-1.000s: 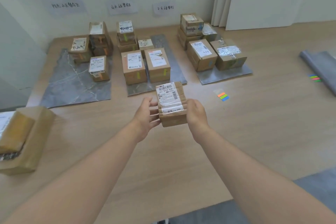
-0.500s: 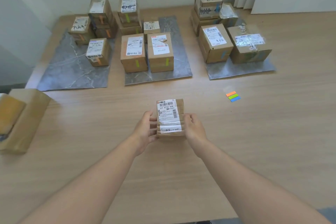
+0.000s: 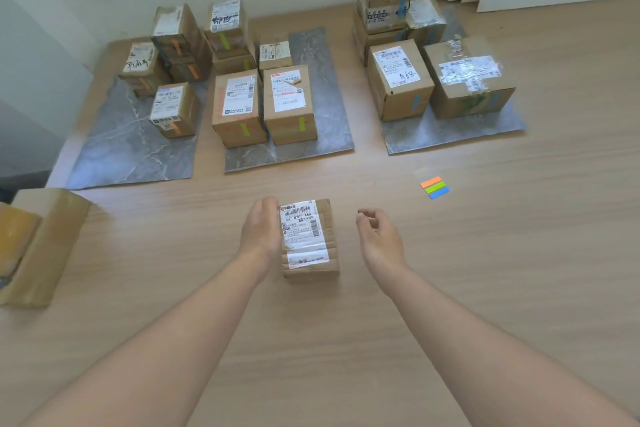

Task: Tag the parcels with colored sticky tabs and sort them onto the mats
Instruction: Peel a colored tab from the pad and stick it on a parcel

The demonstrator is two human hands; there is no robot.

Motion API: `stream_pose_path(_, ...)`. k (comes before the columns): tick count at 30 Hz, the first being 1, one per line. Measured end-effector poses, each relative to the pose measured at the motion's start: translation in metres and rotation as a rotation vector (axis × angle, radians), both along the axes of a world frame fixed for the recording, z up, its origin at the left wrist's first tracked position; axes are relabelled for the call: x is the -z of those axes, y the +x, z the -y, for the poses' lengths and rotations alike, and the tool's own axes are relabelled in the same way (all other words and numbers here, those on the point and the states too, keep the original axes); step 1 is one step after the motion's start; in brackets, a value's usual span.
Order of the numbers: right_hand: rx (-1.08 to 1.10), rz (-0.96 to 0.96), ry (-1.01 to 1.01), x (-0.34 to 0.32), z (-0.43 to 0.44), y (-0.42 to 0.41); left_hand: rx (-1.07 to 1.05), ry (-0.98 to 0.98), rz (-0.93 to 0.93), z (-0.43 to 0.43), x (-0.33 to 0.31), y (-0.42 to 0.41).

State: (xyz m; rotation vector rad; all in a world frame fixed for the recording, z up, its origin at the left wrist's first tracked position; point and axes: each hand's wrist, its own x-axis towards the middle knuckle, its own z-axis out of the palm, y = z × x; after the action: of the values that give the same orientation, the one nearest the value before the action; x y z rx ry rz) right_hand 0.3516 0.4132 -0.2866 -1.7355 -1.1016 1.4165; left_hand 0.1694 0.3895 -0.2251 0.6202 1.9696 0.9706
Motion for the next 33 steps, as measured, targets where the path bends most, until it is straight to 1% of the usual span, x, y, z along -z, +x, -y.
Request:
stream_pose_path(3, 0.039, 0.050, 0.063, 0.001, -0.026, 0.035, 0.089, 0.132, -0.122, -0.033, -0.011, 0.023)
stream_pose_path(5, 0.046, 0.096, 0.105, 0.005, -0.047, 0.061, 0.172, 0.186, -0.138, -0.056, -0.013, 0.044)
stream_pose_path(7, 0.042, 0.169, 0.145, 0.013, -0.069, 0.086, 0.203, 0.211, -0.036, -0.077, -0.010, 0.070)
stream_pose_path(9, 0.015, 0.259, 0.188, 0.023, -0.092, 0.108, 0.196, 0.206, 0.121, -0.097, -0.002, 0.097)
stream_pose_path(13, -0.069, 0.375, 0.243, 0.048, -0.127, 0.133, 0.204, 0.064, 0.385, -0.122, 0.024, 0.148)
stream_pose_path(17, -0.147, 0.470, 0.296, 0.075, -0.147, 0.144, 0.192, -0.029, 0.518, -0.141, 0.057, 0.184)
stream_pose_path(20, -0.166, 0.507, 0.326, 0.086, -0.158, 0.149, 0.169, -0.055, 0.545, -0.151, 0.076, 0.197)
stream_pose_path(23, -0.144, 0.520, 0.303, 0.090, -0.164, 0.149, 0.120, -0.061, 0.560, -0.157, 0.085, 0.204)
stream_pose_path(28, -0.109, 0.493, 0.259, 0.091, -0.168, 0.151, 0.089, -0.077, 0.544, -0.161, 0.089, 0.209)
stream_pose_path(33, -0.133, 0.503, 0.279, 0.090, -0.167, 0.152, 0.061, -0.072, 0.540, -0.164, 0.088, 0.212)
